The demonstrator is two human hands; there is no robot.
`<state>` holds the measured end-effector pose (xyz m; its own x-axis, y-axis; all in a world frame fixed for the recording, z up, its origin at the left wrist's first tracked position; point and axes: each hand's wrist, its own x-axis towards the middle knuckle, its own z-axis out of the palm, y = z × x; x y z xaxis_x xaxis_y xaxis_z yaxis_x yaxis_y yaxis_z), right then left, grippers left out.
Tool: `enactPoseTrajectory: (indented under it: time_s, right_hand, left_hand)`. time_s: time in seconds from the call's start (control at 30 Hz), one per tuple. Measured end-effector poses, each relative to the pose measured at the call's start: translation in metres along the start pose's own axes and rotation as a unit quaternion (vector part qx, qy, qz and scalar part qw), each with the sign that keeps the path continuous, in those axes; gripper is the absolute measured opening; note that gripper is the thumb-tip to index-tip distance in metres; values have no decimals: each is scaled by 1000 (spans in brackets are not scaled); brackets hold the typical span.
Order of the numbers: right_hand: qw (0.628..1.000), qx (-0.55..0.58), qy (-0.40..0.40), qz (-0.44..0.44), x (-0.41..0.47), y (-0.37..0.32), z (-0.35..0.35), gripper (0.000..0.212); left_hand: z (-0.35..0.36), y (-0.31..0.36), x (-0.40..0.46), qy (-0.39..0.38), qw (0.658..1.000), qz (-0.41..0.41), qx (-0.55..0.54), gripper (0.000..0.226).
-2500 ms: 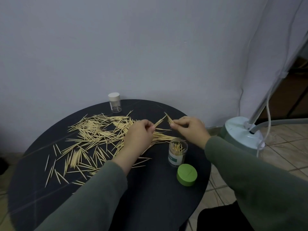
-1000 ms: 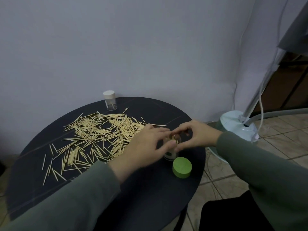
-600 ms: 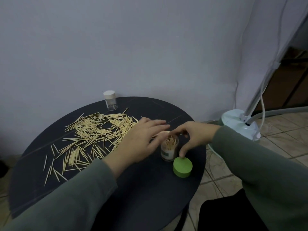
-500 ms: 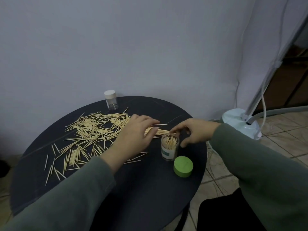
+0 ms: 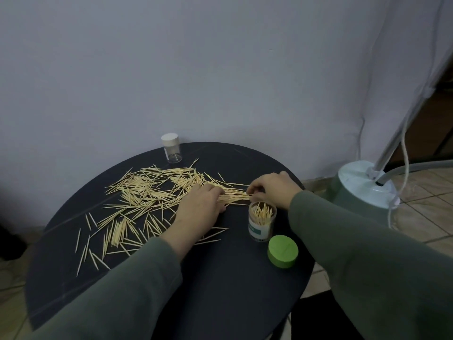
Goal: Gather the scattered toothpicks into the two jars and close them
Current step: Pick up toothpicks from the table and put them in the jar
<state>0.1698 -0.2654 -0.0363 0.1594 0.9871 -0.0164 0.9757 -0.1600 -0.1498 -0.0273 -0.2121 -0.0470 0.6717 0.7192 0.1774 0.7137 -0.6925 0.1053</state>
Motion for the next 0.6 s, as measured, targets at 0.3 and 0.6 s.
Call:
enactPoseTrajectory:
  time_s: [0.3, 0.6]
  right_hand:
    - [998, -45, 17, -40, 10, -12, 4, 33]
    - [994, -103, 18, -43, 7, -16, -2, 28]
  left_hand:
    - [0, -1, 10, -32, 998, 27, 38, 36]
    - [-5, -1, 8, -29, 998, 9, 55, 32]
